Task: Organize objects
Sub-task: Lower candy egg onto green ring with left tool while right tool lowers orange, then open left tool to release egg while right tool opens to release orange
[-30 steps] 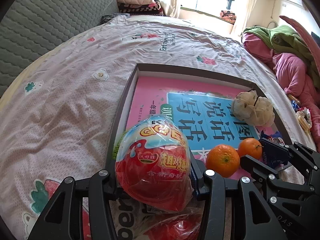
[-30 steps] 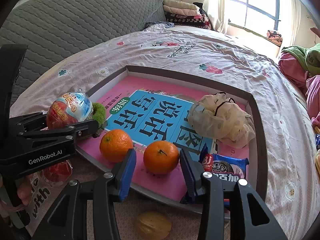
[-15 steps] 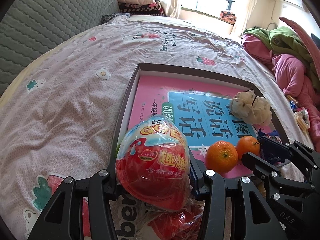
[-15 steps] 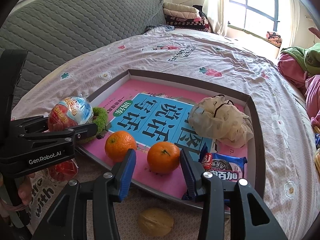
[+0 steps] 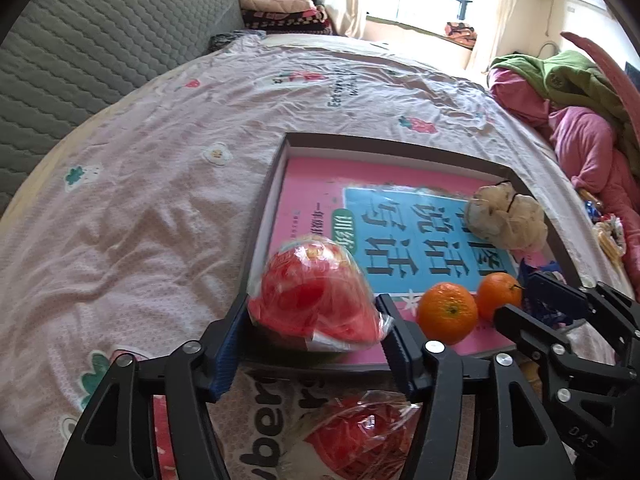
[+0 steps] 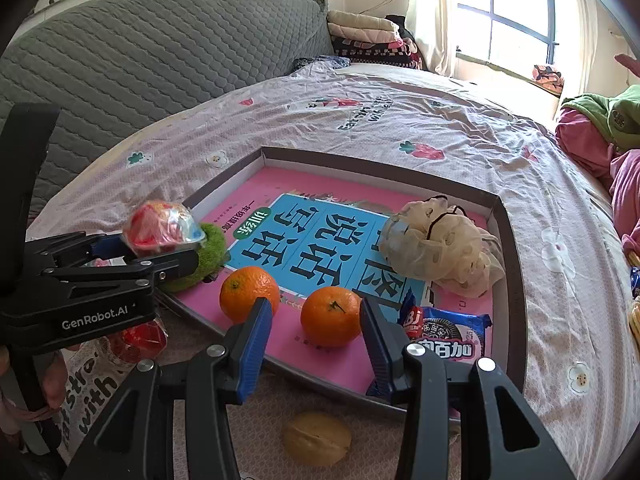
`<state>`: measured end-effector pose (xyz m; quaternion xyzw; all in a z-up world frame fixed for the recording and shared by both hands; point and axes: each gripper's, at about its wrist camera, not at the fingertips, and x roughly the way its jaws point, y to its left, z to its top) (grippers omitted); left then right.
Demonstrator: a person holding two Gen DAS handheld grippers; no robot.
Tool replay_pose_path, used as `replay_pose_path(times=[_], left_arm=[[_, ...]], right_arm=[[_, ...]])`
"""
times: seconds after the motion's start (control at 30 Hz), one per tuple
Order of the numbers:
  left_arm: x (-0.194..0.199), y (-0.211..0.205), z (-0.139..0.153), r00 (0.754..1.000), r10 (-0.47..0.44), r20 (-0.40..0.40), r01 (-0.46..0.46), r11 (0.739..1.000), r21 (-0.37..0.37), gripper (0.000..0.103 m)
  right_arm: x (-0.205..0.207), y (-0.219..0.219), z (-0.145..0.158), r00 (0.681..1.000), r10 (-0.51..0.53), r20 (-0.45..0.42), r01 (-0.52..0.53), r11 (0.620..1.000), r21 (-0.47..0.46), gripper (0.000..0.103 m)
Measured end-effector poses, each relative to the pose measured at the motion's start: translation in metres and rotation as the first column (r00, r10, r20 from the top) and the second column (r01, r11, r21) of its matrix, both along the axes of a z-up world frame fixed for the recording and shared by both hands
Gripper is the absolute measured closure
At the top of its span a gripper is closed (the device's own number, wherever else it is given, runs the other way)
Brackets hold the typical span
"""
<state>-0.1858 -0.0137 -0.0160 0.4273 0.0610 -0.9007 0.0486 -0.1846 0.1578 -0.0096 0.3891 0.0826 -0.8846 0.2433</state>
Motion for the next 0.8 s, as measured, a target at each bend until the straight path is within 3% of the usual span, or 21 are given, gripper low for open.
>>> replay_pose_path(times=[0.67,0.8], left_arm=[[0.008,0.0,0.012,1.0,0.003,-0.018,-0.003,1.0,-0.02,0.039],[0.012,0.002,0.017,1.0,-0.003,-0.027,0.003,1.0,-0.02,0.039]], right_arm=[[0.005,0.004,0.008,1.0,-0.007,-0.02,0.007,1.0,-0.023,0.057],[0.007,0.007,0.011,1.0,-0.012,-0.029,0.011,0.999,-0.035,0.053]])
